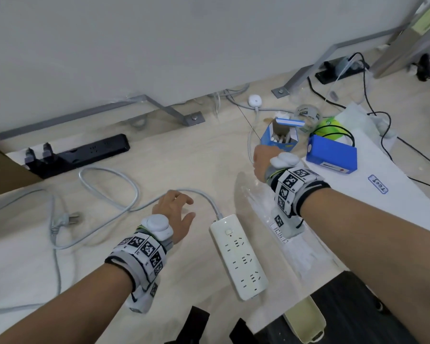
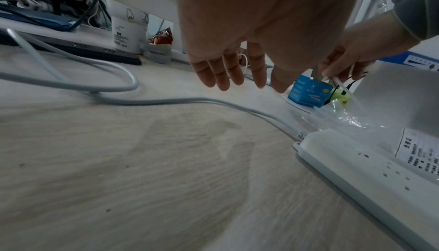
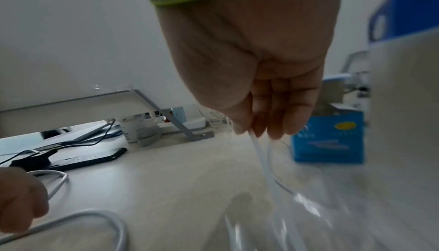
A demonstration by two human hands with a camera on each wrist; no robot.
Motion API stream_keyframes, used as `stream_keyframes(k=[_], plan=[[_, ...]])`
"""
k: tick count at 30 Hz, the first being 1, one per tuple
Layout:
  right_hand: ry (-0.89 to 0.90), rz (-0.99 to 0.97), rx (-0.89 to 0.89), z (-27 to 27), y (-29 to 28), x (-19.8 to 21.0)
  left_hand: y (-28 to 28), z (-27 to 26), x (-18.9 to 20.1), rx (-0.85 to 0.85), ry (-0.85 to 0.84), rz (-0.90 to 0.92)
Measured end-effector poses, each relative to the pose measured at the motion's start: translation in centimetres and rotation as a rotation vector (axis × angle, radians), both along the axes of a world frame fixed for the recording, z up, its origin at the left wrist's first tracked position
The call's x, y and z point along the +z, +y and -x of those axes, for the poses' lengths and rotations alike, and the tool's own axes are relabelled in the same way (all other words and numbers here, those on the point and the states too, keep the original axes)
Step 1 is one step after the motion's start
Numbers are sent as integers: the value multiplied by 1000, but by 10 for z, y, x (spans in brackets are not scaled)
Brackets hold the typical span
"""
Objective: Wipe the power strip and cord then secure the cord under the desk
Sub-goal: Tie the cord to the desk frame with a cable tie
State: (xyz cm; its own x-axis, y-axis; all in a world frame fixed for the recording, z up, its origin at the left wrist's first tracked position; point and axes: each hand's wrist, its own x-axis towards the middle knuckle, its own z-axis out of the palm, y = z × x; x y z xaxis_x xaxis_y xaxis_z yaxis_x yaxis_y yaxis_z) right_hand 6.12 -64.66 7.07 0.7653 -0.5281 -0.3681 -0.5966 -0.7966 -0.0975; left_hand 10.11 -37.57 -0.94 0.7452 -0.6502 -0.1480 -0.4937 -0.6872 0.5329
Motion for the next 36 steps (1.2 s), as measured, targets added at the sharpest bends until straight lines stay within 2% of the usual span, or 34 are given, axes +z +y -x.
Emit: stream_keyframes(k=[3, 6, 8, 10, 13, 17, 19, 22, 24, 25, 27, 28, 31, 33, 36], plan=[[-89, -4, 56, -33, 6, 25, 3, -7, 5, 19, 13, 55], [-398, -107, 93, -65, 28, 41, -3, -19, 19, 79, 107, 189], [-575, -295, 111, -78, 51, 45, -10, -28, 34, 149, 213, 259], [-632, -515, 87, -84, 72, 43, -19, -38, 46, 228, 355, 344], [-601, -728, 45, -97, 98, 37, -25, -53, 57, 312, 507, 459], [-571, -833, -44, -103, 111, 20, -25, -59, 56, 400, 656, 549], [-440, -831, -43, -100, 107, 5, -23, -64, 52, 477, 743, 626], [-136, -907, 58, -89, 110, -14, -17, -78, 42, 641, 853, 755], [-92, -978, 58, -83, 119, -21, -14, -89, 35, 692, 881, 805], [-114, -975, 38, -83, 124, -26, -13, -92, 30, 695, 849, 779], [-147, -824, 40, -89, 125, -39, -7, -96, 20, 648, 670, 625], [-117, -705, 72, -93, 124, -46, -1, -100, 13, 600, 526, 488], [15, -406, 219, -96, 118, -62, 31, -108, -1, 368, 139, -87], [79, -356, 341, -95, 121, -70, 50, -109, -6, 263, 90, -368], [136, -323, 456, -96, 129, -82, 59, -105, -10, 223, 187, -516]])
